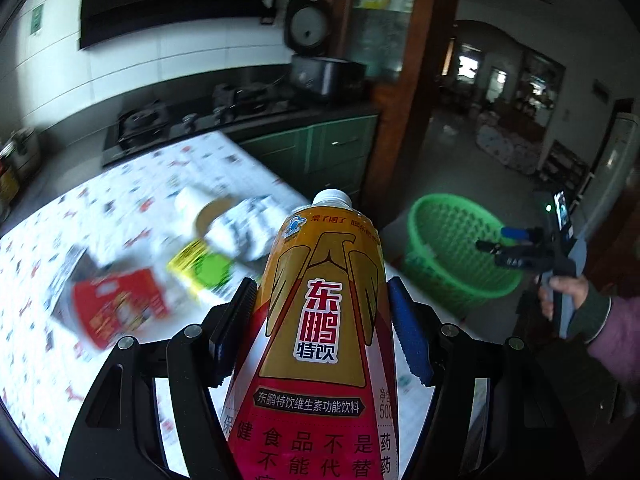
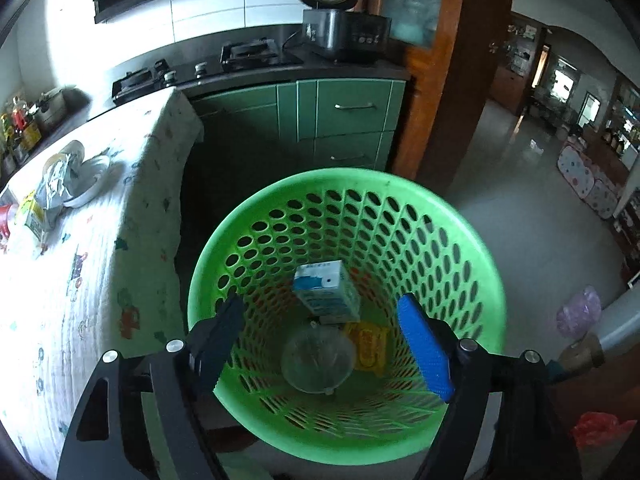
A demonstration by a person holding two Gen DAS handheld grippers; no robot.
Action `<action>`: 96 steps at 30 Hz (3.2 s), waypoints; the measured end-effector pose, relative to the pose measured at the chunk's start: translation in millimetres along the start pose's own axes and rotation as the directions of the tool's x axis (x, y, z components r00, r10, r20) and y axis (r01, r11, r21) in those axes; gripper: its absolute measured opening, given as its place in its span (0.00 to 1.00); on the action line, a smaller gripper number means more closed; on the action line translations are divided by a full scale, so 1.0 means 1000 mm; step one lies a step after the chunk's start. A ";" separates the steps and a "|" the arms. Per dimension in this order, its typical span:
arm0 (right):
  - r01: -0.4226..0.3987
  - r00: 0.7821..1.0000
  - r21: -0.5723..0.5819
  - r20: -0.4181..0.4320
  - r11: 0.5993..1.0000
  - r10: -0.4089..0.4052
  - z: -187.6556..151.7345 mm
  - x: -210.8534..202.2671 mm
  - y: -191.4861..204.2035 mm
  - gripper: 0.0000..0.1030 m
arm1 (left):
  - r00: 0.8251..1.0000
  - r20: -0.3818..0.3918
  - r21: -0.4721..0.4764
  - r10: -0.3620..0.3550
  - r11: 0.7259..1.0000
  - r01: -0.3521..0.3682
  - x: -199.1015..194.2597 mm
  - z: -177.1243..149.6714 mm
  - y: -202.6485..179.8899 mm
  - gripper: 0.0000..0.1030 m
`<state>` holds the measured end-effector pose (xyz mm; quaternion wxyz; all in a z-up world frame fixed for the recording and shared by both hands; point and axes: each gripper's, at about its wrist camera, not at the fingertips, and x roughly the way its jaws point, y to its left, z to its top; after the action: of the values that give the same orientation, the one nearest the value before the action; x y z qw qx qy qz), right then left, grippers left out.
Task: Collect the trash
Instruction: 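Drop the clear cup into the basket with the right gripper while the left gripper carries the bottle there, then open the left gripper over the basket to drop the orange bottle, then move both grippers back over the table toward the red cup and foil, then grasp the crumpled foil with the right gripper while the left gripper grasps the red cup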
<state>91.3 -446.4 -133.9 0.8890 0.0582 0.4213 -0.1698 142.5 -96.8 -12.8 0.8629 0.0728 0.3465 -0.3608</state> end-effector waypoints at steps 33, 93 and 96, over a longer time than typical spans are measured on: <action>0.005 0.996 0.066 0.089 0.998 -0.011 -0.066 -0.088 -0.076 0.77 | 0.952 -0.223 0.103 -0.210 0.966 0.237 0.198 0.045 -0.198 0.65; -0.441 0.890 -0.240 0.005 0.865 0.456 0.083 -0.011 0.212 0.70 | 0.912 -0.079 -0.397 0.402 0.827 -0.398 -0.034 -0.028 0.167 0.71; -0.452 0.887 -0.228 -0.009 0.862 0.462 0.092 0.003 0.224 0.68 | 0.913 -0.087 -0.405 0.399 0.823 -0.398 -0.031 -0.032 0.177 0.71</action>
<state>238.8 -260.2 -85.8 0.9140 0.0521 0.3915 0.0928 228.8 62.0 -38.8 0.9147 -0.0413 0.3915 -0.0911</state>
